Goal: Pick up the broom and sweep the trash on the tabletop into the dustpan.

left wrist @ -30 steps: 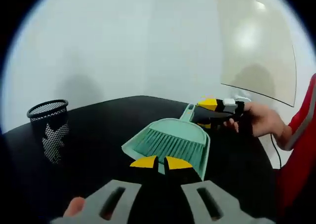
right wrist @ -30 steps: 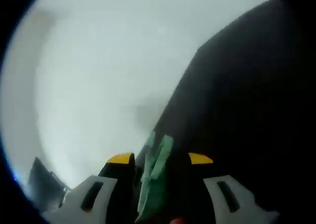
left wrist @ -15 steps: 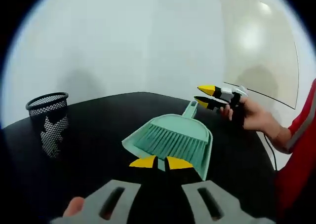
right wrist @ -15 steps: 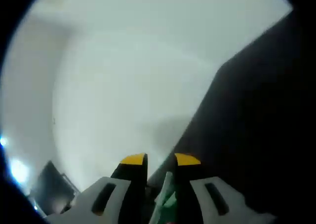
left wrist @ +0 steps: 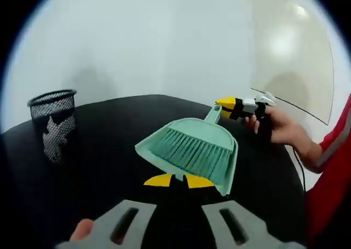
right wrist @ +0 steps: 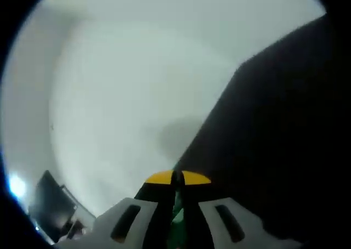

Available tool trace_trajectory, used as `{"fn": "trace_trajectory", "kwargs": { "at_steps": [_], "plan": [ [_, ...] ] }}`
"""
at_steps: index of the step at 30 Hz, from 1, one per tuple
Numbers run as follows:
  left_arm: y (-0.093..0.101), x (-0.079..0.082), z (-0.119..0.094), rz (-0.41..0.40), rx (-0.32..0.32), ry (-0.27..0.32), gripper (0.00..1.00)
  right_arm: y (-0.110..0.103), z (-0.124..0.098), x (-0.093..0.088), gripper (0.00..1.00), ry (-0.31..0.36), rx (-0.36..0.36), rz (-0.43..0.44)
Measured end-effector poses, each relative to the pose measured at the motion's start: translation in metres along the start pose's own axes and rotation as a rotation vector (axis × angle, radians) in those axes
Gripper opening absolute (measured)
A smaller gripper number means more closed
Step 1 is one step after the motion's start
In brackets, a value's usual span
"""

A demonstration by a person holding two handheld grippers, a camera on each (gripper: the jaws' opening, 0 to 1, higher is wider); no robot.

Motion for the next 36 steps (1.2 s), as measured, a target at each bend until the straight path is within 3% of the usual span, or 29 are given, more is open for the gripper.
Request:
{"fn": "trace_trajectory", "kwargs": {
  "at_steps": [3,5,6,9,22,26,29,34,36],
  "plan": [
    [0.001,-0.002,0.001,-0.015,-0.013,-0.008,0.03,-0.001,0.0,0.001,0.04,0.0,0.006,-0.004],
    [0.004,-0.008,0.006,-0.013,-0.04,-0.063,0.01,-0.003,-0.001,-0.001,0.04,-0.003,0.013,0.005],
    [0.004,-0.006,0.006,-0.01,-0.035,-0.031,0.0,-0.004,-0.001,-0.002,0.04,-0.007,0.014,0.004],
    [0.002,-0.007,0.005,-0.062,-0.049,-0.023,0.0,-0.006,-0.002,-0.004,0.04,-0.007,0.016,0.01],
    [0.001,-0.008,0.007,-0.054,-0.054,-0.019,0.0,-0.013,0.007,0.005,0.04,-0.006,0.07,-0.002],
    [0.003,-0.008,0.007,-0.052,-0.054,-0.018,0.0,-0.015,0.007,0.003,0.04,-0.018,0.046,-0.069],
    [0.004,-0.008,0.006,-0.056,-0.056,-0.017,0.0,-0.013,0.007,0.003,0.04,-0.015,0.075,-0.014],
    [0.004,-0.009,0.006,-0.056,-0.057,-0.016,0.0,-0.012,0.007,0.001,0.04,-0.024,0.071,-0.014],
    [0.004,-0.009,0.006,-0.06,-0.058,-0.013,0.0,-0.011,0.008,0.0,0.04,-0.014,0.095,0.052]
  ]
}}
Point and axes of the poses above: the point that each gripper's makers call its tool centre point, and the gripper's own axes: z roughly forward along the fingers, y roughly to its right, x roughly out of its top, the point moved 8 cm from there along -z, roughly backward along the fingers, and after that the axes turned 3 degrees about -y, right-handed, at the moved point
